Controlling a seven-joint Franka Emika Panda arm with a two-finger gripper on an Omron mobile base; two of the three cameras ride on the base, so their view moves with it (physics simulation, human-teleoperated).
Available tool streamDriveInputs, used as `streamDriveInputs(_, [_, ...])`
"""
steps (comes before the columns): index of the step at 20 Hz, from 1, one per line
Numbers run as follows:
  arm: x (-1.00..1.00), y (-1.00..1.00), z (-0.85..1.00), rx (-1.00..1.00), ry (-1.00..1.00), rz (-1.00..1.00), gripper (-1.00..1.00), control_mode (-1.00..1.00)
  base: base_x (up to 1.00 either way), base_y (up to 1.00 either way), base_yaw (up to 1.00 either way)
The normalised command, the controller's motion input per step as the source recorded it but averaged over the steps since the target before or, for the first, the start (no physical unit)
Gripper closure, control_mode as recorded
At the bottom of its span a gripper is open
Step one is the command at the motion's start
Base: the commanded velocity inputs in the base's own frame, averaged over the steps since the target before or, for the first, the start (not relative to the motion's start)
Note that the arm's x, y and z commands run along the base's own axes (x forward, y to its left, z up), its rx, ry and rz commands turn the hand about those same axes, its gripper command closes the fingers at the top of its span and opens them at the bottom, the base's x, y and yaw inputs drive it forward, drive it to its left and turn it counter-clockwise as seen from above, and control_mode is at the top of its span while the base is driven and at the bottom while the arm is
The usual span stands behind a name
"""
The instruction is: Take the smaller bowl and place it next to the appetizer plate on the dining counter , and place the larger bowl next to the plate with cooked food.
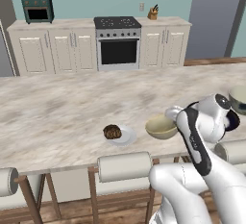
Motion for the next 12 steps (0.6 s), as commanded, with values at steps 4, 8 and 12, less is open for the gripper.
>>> streamDriveInputs(4, [0.45,0.00,-0.45,-0.02,0.00,0.00,1.00,-1.00,0.00,0.00,0.00])
streamDriveInputs(8, [0.43,0.00,-0.45,-0.02,0.00,0.01,1.00,-1.00,0.00,0.00,0.00])
streamDriveInputs(12, [0.41,0.00,-0.45,-0.02,0.00,0.01,1.00,-1.00,0.00,0.00,0.00])
